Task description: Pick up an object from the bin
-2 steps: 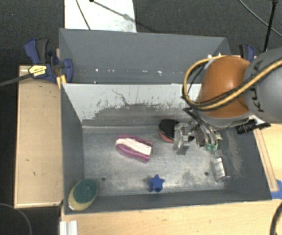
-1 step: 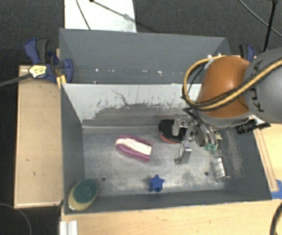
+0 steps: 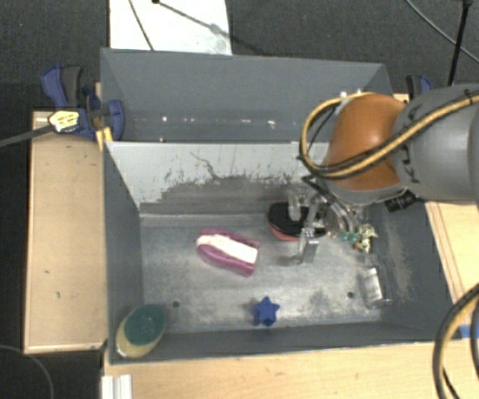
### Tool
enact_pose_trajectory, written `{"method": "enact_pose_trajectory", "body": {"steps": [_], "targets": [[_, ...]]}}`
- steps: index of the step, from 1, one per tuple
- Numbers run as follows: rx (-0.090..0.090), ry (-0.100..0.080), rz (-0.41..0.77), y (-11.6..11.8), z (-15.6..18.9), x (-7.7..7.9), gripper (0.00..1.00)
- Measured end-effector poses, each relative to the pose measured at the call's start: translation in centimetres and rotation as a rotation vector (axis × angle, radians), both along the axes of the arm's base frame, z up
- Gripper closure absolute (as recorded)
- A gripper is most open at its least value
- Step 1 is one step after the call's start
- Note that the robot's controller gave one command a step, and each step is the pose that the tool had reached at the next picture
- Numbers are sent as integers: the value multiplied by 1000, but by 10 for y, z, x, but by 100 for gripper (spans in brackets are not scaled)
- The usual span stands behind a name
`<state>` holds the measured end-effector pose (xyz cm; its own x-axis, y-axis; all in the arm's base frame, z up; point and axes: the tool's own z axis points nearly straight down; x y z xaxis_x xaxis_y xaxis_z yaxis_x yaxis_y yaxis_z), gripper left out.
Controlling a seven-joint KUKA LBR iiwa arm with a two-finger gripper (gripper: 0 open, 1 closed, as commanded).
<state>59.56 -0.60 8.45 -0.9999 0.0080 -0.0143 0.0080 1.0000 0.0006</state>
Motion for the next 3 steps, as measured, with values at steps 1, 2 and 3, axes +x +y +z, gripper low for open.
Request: {"method": "enact_pose_trajectory", "body": {"steps": [1,2,3], "targets": [[5,-6,-207,-26,-8,1,0],[4,1,-204,-26,-9,-1,100],[2,5,-205,-16,92,-13,100]]}}
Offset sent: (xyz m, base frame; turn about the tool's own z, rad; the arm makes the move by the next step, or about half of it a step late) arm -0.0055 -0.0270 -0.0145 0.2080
